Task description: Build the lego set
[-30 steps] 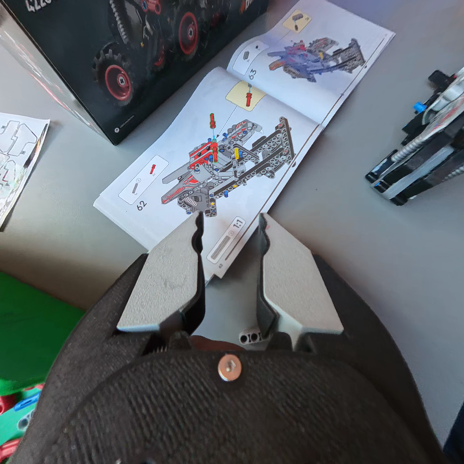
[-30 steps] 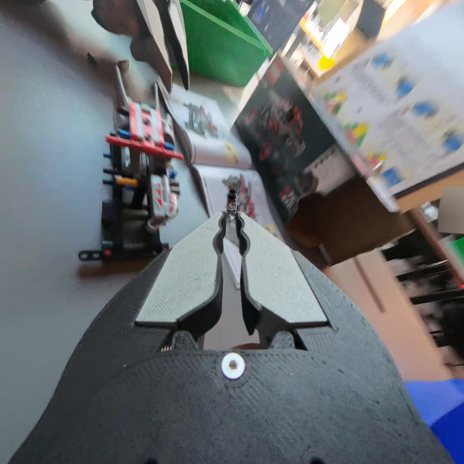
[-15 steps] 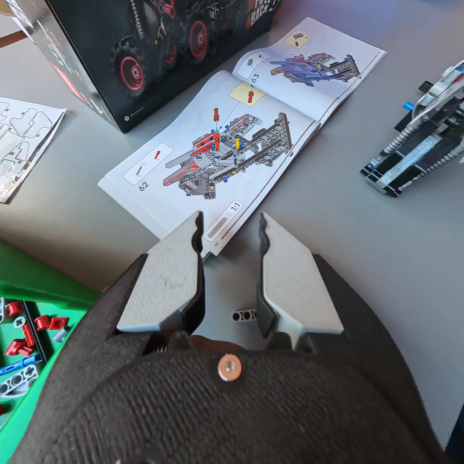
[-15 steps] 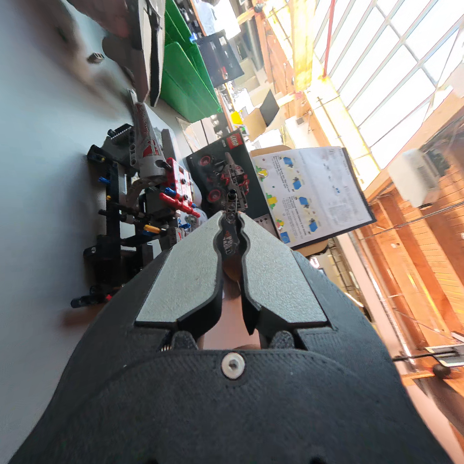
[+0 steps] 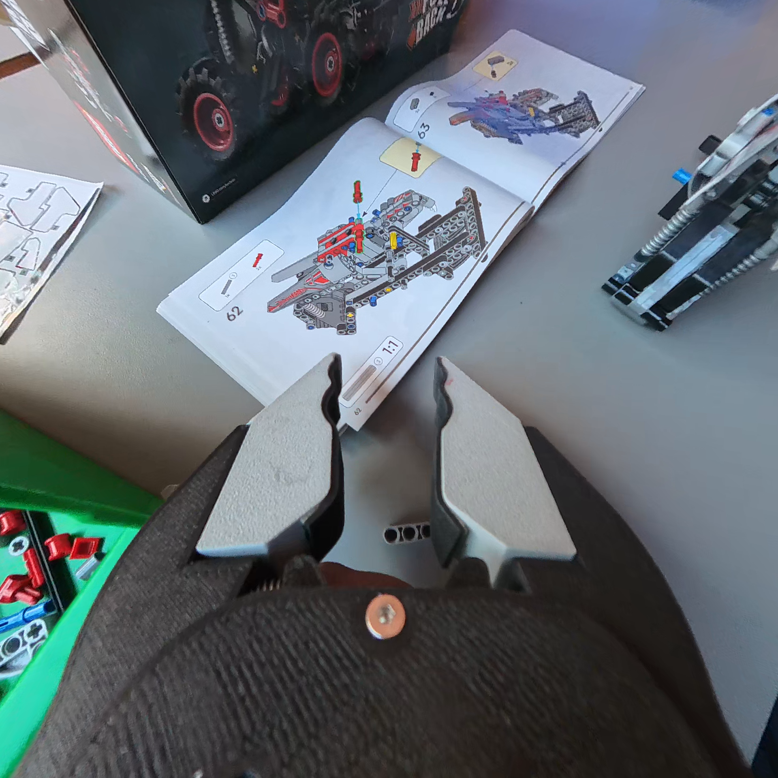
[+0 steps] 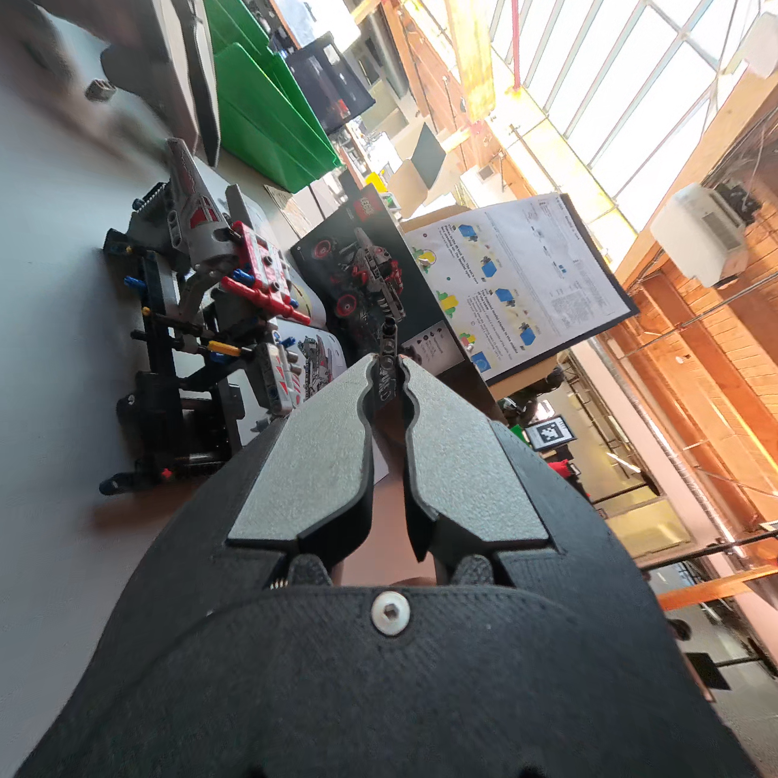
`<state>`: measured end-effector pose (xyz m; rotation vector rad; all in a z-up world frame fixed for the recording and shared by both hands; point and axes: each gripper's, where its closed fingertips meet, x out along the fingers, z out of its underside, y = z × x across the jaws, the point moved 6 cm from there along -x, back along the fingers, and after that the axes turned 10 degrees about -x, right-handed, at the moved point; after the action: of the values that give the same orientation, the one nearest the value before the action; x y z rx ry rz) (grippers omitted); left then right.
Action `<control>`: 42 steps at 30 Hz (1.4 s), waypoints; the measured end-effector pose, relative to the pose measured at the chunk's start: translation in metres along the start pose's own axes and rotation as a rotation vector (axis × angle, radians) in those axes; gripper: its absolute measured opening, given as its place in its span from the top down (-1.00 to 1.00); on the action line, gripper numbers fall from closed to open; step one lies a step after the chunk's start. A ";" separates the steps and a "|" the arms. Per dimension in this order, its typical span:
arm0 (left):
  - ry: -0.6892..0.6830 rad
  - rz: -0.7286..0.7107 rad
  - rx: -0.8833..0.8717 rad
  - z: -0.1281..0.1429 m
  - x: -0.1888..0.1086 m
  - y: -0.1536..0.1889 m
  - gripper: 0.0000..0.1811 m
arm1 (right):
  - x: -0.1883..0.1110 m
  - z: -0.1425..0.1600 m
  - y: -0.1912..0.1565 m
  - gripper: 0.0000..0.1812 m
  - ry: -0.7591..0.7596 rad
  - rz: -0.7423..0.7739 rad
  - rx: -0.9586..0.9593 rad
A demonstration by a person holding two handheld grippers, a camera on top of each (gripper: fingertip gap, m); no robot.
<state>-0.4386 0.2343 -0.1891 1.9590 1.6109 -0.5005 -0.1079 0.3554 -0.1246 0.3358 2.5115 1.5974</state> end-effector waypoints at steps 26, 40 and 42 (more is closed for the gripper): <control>0.029 0.054 -0.029 -0.003 0.003 0.003 0.56 | 0.001 -0.001 -0.006 0.96 0.058 -0.103 0.099; 0.111 0.088 -0.004 -0.011 -0.005 0.019 0.59 | 0.000 -0.032 -0.029 0.96 0.067 -0.090 -0.108; 0.131 0.091 0.010 -0.011 -0.008 0.023 0.60 | 0.000 -0.036 -0.035 0.96 0.063 -0.093 -0.146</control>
<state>-0.4182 0.2320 -0.1722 2.0998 1.5914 -0.3523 -0.1203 0.3094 -0.1410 0.1506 2.3982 1.7677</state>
